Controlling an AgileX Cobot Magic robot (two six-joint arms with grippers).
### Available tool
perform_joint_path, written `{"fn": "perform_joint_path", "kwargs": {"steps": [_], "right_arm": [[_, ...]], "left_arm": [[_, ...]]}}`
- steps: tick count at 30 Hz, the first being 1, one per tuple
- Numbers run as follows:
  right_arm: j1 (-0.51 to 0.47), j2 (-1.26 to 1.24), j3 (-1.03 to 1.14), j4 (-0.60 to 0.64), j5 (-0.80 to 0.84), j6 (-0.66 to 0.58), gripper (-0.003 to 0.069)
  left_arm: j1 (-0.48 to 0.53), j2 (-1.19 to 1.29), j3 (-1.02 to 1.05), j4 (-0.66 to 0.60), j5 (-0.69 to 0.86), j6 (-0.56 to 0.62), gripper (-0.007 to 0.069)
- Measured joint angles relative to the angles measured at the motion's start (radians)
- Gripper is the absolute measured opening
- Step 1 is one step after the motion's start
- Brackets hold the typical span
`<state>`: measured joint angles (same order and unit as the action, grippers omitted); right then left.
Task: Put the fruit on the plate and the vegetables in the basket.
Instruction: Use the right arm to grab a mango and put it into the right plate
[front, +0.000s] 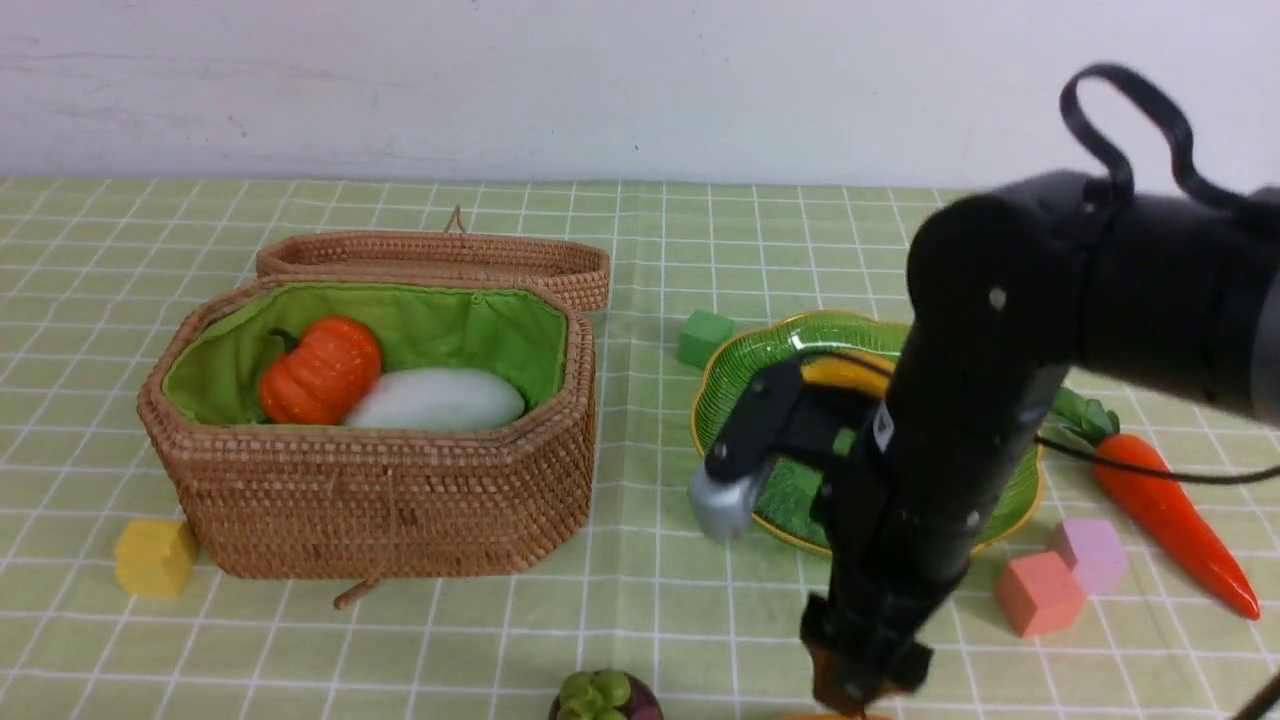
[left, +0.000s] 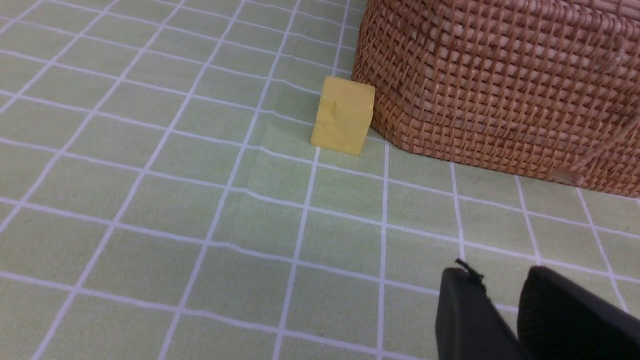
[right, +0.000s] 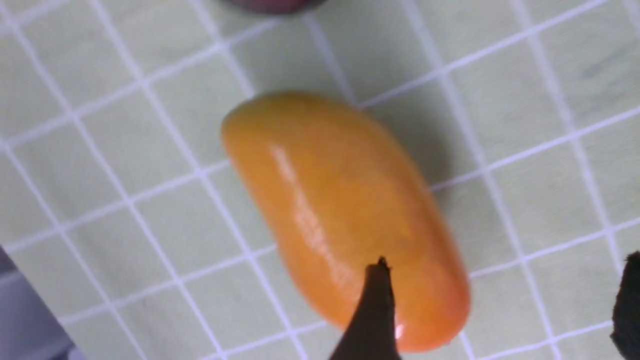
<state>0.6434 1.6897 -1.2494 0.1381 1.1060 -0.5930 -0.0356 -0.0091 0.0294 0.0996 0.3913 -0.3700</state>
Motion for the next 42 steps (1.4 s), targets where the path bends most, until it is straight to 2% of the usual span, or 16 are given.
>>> {"fn": "perform_joint_path", "kwargs": {"steps": [5,10,17,20,25,27,31,36,42], "right_arm": [[0.082,-0.024,0.127,-0.074,-0.124,-0.075,0.0612],[0.097,-0.01,0.187,-0.081,-0.252,-0.124,0.0613],[0.097,0.058,0.192,-0.041,-0.275,-0.204,0.0605],[0.097,0.064,0.19,-0.031,-0.27,-0.214,0.0578],[0.083,0.057,0.181,0.005,-0.22,-0.216,0.0578],[0.044,0.039,0.145,0.04,-0.169,-0.218,0.0578],[-0.064,0.007,0.021,0.076,-0.179,-0.19,0.0578],[-0.205,0.052,-0.15,0.125,-0.346,-0.046,0.0578],[-0.255,0.241,-0.295,0.133,-0.453,0.108,0.0578]], "left_arm": [[0.0,0.0,0.0,0.0,0.0,0.0,0.0169],[0.0,0.0,0.0,0.0,0.0,0.0,0.0176],[0.0,0.0,0.0,0.0,0.0,0.0,0.0184],[0.0,0.0,0.0,0.0,0.0,0.0,0.0186],[0.0,0.0,0.0,0.0,0.0,0.0,0.0189],[0.0,0.0,0.0,0.0,0.0,0.0,0.0194],[0.0,0.0,0.0,0.0,0.0,0.0,0.0197],[0.0,0.0,0.0,0.0,0.0,0.0,0.0204],[0.0,0.0,0.0,0.0,0.0,0.0,0.0209]]}}
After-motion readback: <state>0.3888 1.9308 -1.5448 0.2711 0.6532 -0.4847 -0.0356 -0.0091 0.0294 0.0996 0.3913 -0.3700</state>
